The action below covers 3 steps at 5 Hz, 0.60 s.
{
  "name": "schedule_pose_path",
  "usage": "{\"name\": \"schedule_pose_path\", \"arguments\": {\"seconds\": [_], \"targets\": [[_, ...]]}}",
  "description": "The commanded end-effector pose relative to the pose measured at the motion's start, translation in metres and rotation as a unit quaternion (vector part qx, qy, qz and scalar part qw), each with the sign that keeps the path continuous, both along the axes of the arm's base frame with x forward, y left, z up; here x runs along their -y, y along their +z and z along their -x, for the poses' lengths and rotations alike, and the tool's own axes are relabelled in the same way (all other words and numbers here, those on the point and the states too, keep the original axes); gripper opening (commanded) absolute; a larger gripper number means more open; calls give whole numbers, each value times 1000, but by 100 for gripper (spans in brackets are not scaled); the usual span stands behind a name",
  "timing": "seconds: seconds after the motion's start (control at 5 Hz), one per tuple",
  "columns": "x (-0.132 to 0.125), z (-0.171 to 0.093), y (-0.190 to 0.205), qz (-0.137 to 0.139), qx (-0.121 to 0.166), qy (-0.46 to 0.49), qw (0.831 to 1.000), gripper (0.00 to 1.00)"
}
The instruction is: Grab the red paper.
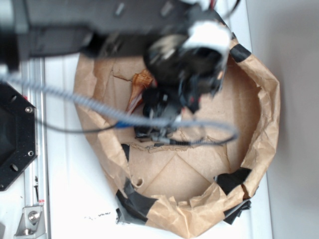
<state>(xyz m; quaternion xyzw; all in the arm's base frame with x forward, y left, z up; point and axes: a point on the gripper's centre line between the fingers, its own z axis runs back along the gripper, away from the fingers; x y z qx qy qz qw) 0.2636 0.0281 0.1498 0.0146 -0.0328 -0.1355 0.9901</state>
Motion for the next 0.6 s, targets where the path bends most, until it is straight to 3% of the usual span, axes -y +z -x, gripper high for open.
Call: {"name": "schedule_pose_path", "arguments": {"seconds": [0.0,0.2,0.4], "targets": [[45,-6,68,-95,-1,203,975,0],[48,-16,76,-54,22,229,972,0],[47,-15,64,-58,8,230,971,0]]}}
